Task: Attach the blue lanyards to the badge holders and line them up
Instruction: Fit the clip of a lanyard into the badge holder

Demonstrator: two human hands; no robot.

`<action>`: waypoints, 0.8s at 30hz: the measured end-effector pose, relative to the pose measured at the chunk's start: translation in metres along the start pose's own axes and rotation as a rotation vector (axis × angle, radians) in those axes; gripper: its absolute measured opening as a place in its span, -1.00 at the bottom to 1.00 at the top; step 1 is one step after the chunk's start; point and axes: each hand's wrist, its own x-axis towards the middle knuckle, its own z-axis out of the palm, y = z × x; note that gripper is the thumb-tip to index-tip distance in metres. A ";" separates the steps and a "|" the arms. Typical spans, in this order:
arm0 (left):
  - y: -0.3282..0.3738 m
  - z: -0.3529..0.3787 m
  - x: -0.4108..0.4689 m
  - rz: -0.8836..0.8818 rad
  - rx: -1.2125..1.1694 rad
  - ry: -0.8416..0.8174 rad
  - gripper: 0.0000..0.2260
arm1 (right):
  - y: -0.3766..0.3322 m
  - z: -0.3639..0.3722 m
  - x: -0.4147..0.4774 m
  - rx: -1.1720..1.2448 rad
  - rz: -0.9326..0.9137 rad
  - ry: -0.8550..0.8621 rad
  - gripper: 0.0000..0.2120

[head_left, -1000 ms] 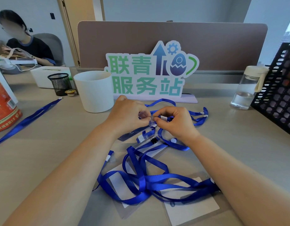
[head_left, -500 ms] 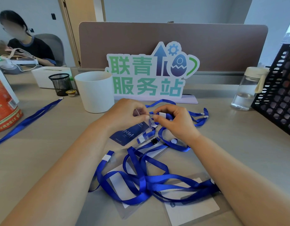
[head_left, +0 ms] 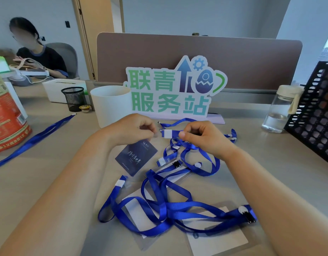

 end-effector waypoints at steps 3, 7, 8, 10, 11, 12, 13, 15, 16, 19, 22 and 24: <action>-0.006 -0.005 -0.003 -0.059 -0.010 0.016 -0.77 | -0.009 -0.008 0.004 -0.010 0.039 -0.103 -0.84; -0.016 -0.003 -0.009 -0.102 -0.056 0.095 -0.77 | -0.022 -0.007 0.015 -0.002 0.023 -0.127 -0.75; -0.017 -0.001 -0.011 -0.112 -0.085 0.110 -0.76 | -0.026 -0.004 0.017 0.004 0.010 -0.123 -0.73; -0.019 0.004 -0.015 -0.098 -0.136 0.120 -0.67 | -0.034 0.004 0.022 0.006 -0.016 -0.129 -0.71; -0.018 0.007 -0.018 -0.077 -0.168 0.110 -0.65 | -0.038 0.008 0.024 -0.009 -0.028 -0.133 -0.70; -0.016 0.010 -0.019 -0.054 -0.201 0.094 -0.62 | -0.042 0.012 0.026 -0.032 -0.041 -0.138 -0.69; -0.013 0.012 -0.021 -0.030 -0.240 0.078 -0.59 | -0.045 0.015 0.027 -0.060 -0.055 -0.138 -0.67; -0.008 0.015 -0.022 0.001 -0.324 0.050 -0.59 | -0.051 0.021 0.030 -0.105 -0.066 -0.120 -0.66; -0.007 0.016 -0.024 0.012 -0.358 0.041 -0.61 | -0.052 0.023 0.031 -0.112 -0.065 -0.101 -0.66; -0.009 0.023 -0.025 0.044 -0.458 0.082 -0.67 | -0.056 0.024 0.032 -0.111 -0.058 -0.034 -0.65; -0.013 0.018 -0.028 0.058 -0.571 0.190 -0.70 | -0.055 0.022 0.035 -0.130 -0.026 0.008 -0.61; -0.018 0.008 -0.035 0.044 -0.677 0.330 -0.72 | -0.059 0.021 0.036 -0.144 -0.011 -0.005 -0.63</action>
